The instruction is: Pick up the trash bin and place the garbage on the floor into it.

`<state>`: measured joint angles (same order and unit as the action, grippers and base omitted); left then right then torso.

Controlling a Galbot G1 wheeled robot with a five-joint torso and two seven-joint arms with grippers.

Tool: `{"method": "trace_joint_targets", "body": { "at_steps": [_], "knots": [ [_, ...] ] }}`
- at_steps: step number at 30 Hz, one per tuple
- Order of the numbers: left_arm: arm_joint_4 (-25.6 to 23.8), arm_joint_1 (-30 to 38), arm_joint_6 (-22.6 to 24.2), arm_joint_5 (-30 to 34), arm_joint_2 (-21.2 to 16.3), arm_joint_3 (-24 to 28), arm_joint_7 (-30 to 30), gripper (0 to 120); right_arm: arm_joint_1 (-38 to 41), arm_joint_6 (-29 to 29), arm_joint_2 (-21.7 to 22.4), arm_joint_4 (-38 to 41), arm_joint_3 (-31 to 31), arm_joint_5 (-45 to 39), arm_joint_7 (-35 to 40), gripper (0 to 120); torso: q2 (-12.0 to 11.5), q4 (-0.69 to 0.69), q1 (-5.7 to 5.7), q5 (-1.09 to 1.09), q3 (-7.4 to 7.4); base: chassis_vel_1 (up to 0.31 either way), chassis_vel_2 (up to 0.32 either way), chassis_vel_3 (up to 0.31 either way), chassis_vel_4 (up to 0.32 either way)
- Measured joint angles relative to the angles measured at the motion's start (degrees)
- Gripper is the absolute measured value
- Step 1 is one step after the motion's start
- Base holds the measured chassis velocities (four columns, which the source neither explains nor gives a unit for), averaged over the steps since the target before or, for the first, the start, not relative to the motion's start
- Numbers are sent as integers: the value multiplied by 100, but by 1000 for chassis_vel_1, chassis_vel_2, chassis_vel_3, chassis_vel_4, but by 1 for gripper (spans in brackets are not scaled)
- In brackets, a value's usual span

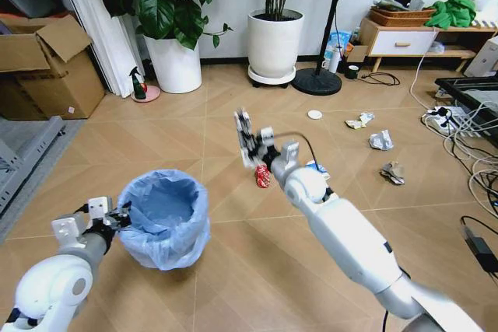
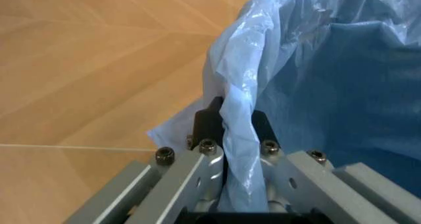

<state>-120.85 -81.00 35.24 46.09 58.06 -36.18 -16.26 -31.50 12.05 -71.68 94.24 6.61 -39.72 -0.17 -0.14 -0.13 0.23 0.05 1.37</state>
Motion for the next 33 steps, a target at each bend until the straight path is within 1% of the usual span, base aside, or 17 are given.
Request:
{"method": "trace_joint_targets", "body": {
  "at_steps": [2, 3, 8, 9, 12, 13, 14, 17, 20, 25, 33],
  "knots": [
    [35, 121, 9, 14, -59, 289, -16, 0, 174, -111, -54, 241, 270, -255, 0, 0, 0, 1, 0, 0, 0, 0, 0, 0, 0],
    [35, 121, 9, 14, -59, 289, -16, 0, 174, -111, -54, 241, 270, -255, 0, 0, 0, 1, 0, 0, 0, 0, 0, 0, 0],
    [44, 258, 45, 105, -157, 659, -43, 0, 298, -195, -64, 738, 882, -612, -5, 0, 0, 2, 0, 1, 0, 0, 0, 0, 0],
    [44, 258, 45, 105, -157, 659, -43, 0, 298, -195, -64, 738, 882, -612, -5, 0, 0, 2, 0, 1, 0, 0, 0, 0, 0],
    [26, 290, 77, 175, -224, 767, -39, 0, 246, -206, 150, 989, 1199, -684, -34, 0, 0, 1, 0, 0, 0, 0, 0, 0, 0],
    [26, 311, 92, 202, -244, 779, -31, 0, 208, -213, 324, 1066, 1334, -682, -102, 0, 0, 1, 0, 0, 0, 0, 0, 0, 0],
    [26, 311, 92, 202, -244, 779, -31, 0, 208, -213, 324, 1066, 1334, -682, -102, 0, 0, 1, 0, 0, 0, 0, 0, 0, 0],
    [26, 375, 111, 288, -259, 773, -28, 0, 120, -279, 618, 1082, 1481, -479, -271, 0, 0, -1, 0, 0, 0, 0, 0, 0, 0],
    [25, 401, 119, 334, -271, 746, -29, 0, 65, -291, 691, 1091, 1524, -408, -295, 0, 0, -1, 0, 0, 0, 0, 0, 0, 0],
    [22, 412, 123, 362, -275, 714, -34, 0, 7, -336, 685, 1075, 1639, -269, -305, 0, 0, 1, 0, 0, 0, 0, 0, 0, 0],
    [-29, 392, 138, 407, -287, 629, -46, 0, -116, -449, 650, 940, 1770, 80, -315, 0, 0, 1, 0, 0, 0, 0, 0, 0, 0]
  ]
}}
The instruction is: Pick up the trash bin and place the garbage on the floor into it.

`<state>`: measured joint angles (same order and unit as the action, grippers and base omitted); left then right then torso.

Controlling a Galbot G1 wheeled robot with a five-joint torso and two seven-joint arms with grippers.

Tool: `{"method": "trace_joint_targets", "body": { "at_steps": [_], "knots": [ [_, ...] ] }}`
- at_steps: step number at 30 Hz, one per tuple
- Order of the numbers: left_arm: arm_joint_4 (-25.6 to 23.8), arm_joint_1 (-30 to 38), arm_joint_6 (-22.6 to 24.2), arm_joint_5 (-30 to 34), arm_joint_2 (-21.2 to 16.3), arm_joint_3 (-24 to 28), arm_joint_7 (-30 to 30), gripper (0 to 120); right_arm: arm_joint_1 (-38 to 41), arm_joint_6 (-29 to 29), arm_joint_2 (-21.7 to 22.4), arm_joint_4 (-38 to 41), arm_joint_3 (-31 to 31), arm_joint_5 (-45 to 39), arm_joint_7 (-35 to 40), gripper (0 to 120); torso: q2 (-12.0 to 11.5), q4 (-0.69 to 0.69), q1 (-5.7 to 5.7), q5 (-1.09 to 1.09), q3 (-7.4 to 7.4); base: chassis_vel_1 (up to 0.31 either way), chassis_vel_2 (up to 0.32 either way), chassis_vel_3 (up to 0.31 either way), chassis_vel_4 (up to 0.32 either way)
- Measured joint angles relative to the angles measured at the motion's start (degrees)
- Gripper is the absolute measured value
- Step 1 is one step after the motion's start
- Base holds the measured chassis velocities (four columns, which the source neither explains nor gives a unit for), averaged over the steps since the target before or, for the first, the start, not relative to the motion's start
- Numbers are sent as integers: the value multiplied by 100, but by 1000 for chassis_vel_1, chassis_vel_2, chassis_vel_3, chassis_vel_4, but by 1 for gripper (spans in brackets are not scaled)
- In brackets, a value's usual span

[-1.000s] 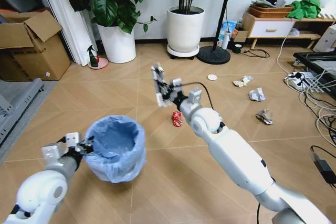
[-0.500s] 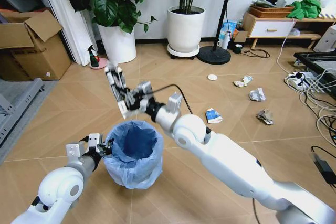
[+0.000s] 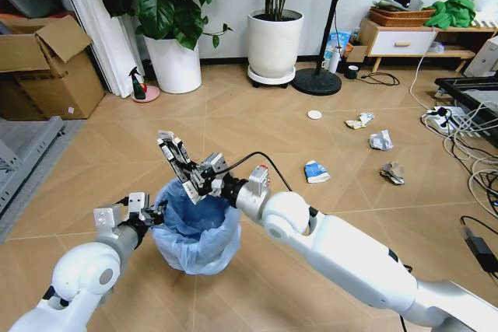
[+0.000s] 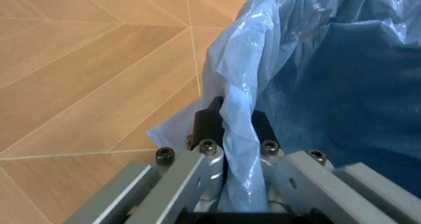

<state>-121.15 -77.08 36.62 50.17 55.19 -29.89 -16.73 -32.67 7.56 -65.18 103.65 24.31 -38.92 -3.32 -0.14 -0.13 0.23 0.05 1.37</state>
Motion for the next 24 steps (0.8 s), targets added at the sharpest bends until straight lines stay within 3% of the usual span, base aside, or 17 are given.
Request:
{"method": "trace_joint_targets", "body": {
  "at_steps": [3, 6, 10, 15, 17, 19, 20, 24],
  "knots": [
    [-3, -5, 0, 1, -7, -6, 0, 0, -20, -7, 3, -6, 9, 47, -5, 7, 0, 0, 0, 0, 0, 0, 0, 0, 0],
    [-33, -20, 7, 6, -19, -56, -1, 0, -126, -42, 11, -45, 24, 291, -63, 28, 0, 0, 0, 0, 0, 0, 0, 0, 0],
    [-41, -26, 7, 17, -26, -79, -1, 0, -149, -52, 8, -64, 25, 350, -66, 37, 0, 0, 0, 0, 0, 0, 0, 0, 0],
    [-38, -2, 8, 34, -39, -106, 0, 0, -152, -52, -11, -66, 42, 360, -40, 60, 0, 0, 0, 0, 0, 0, 0, 0, 0],
    [-34, 1, 8, 34, -34, -112, 0, 0, -147, -52, -17, -61, 36, 360, -13, 64, 0, 0, 0, 0, 0, 0, 0, 0, 0],
    [-15, 1, 8, 34, -12, -152, -2, 0, -131, -26, -42, -26, -36, 341, 87, 71, 0, 0, 0, 0, 0, 0, 0, 0, 0],
    [31, 0, 8, 34, 29, -257, -26, 0, -118, 71, -67, 48, -189, 268, 244, 81, 0, 0, 0, 0, 0, 0, 0, 0, 0],
    [83, -13, -1, 47, 87, -466, -76, 0, -132, 197, -53, 161, -527, 132, 470, 92, 0, 0, 0, 1, 0, 0, 0, 0, 0]
  ]
}}
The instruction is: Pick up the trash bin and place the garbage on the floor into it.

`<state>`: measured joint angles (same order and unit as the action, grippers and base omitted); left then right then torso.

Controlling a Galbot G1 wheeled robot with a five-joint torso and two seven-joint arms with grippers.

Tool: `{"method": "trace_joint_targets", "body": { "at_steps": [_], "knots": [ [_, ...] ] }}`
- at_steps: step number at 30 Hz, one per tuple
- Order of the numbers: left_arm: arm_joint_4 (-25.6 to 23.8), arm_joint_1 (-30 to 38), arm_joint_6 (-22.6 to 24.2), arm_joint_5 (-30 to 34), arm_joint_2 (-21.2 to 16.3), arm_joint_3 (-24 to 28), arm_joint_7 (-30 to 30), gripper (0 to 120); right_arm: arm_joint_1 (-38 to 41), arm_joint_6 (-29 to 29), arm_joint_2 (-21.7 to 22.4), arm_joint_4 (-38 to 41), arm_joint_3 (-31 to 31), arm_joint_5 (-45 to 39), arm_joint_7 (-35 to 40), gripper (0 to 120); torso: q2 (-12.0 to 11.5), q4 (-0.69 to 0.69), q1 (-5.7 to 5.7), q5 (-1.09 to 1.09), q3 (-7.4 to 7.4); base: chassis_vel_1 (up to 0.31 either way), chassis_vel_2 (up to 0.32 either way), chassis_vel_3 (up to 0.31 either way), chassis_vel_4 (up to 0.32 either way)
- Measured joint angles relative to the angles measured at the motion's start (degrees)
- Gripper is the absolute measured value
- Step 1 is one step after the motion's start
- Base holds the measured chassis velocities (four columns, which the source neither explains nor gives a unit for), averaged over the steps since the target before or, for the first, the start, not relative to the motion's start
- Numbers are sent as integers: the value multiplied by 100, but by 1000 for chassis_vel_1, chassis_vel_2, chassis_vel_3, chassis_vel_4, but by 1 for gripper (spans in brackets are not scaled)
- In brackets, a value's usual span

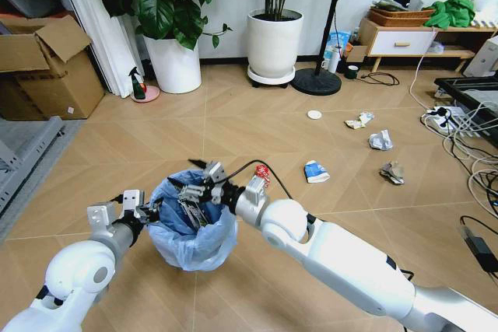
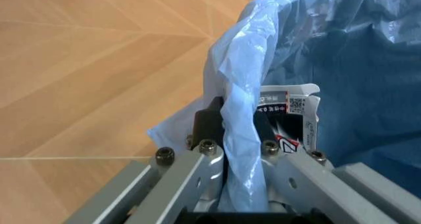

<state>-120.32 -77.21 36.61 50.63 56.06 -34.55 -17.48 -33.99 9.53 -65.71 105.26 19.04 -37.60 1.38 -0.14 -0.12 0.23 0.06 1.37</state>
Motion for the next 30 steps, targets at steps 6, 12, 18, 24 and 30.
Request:
{"method": "trace_joint_targets", "body": {
  "at_steps": [6, 12, 18, 24, 30],
  "knots": [
    [55, -26, -31, 10, 71, -349, -83, 0, -154, 244, 199, 163, -708, -124, 208, 100, 0, 0, 0, -1, 0, 0, 0, 0, 0],
    [110, -83, -133, -89, 252, -810, -171, 0, -895, 441, 668, 408, -1870, -102, 347, 100, 0, -1, 0, -2, 0, 0, 0, 0, 0],
    [175, -142, -194, -218, 369, -1161, -170, 0, -1797, 437, 857, 620, -2523, 136, 469, 100, 0, -2, 0, -2, 0, 0, 0, 0, 0],
    [288, -184, -201, -234, 398, -1553, -111, 0, -2694, 379, 866, 904, -3157, 447, 601, 100, 0, 0, 0, -1, 0, 0, 0, 0, 0],
    [311, -360, -191, -160, 373, -1807, -2, 0, -3721, 346, 735, 1271, -4214, 620, 500, 100, 0, -1, 0, -1, 0, 0, 0, 0, 0]
  ]
}}
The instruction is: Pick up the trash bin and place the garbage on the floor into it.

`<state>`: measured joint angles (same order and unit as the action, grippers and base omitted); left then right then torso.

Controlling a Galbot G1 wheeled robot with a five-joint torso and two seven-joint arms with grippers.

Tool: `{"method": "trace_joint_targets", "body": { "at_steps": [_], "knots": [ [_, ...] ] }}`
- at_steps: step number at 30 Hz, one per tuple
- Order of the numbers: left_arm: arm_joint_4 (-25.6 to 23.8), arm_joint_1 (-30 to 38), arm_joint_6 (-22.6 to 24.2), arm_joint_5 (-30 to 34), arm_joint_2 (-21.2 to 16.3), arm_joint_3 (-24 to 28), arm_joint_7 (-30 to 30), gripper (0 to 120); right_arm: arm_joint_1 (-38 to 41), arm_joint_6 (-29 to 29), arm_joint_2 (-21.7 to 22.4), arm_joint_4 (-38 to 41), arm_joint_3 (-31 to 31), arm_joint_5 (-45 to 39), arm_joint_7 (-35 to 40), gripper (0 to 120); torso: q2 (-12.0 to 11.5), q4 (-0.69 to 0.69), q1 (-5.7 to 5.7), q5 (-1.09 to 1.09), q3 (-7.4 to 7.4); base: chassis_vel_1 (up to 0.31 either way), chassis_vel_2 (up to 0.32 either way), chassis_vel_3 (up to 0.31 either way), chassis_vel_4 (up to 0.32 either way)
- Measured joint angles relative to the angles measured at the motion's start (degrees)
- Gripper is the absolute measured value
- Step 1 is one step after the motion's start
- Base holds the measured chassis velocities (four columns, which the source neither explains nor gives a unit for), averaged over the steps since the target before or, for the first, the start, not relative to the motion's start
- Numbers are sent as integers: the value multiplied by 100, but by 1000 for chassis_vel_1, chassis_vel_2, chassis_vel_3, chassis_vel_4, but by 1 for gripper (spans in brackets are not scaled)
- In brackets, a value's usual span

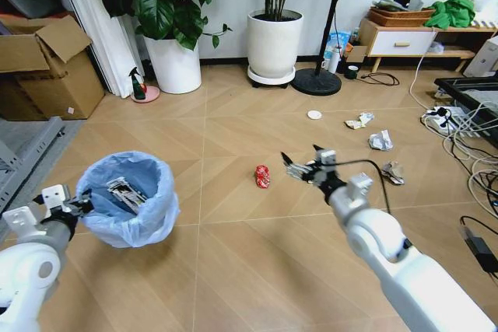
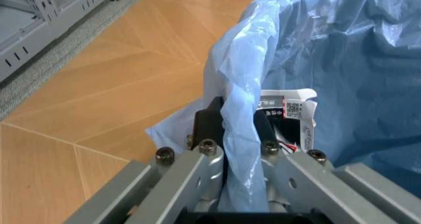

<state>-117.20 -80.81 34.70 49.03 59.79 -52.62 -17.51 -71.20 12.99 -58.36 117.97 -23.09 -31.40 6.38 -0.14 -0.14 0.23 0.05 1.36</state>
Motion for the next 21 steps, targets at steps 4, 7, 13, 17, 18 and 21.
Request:
{"method": "trace_joint_targets", "body": {
  "at_steps": [4, 7, 13, 17, 18, 21],
  "knots": [
    [-52, -26, 5, 34, 31, -7, 0, 0, -398, -4, -237, 164, -457, 133, 86, 100, 0, 1, 0, 2, 0, 0, 0, 0, 0],
    [-108, -46, 7, 46, 37, 9, -1, 0, -662, 5, -480, 222, -789, 258, 164, 100, 0, 2, 0, 0, 0, 0, 0, 0, 0],
    [-219, -90, 9, 61, 52, 105, 9, 0, -1224, -55, -1114, 367, -1550, 514, 100, 100, 0, -1, 0, 0, 0, 0, 0, 0, 0],
    [-246, -83, 9, 63, 61, 154, 9, 0, -1362, -62, -1201, 442, -1730, 544, -24, 100, 0, 0, 0, 1, 0, 0, 0, 0, 0],
    [-258, -81, 9, 69, 61, 165, 9, 0, -1381, -55, -1204, 469, -1775, 547, -63, 100, 0, 0, 0, 1, 0, 0, 0, 0, 0],
    [-274, -81, 8, 77, 61, 171, 10, 0, -1375, -49, -1205, 474, -1790, 545, -70, 100, 0, 1, 0, 0, 0, 0, 0, 0, 0]
  ]
}}
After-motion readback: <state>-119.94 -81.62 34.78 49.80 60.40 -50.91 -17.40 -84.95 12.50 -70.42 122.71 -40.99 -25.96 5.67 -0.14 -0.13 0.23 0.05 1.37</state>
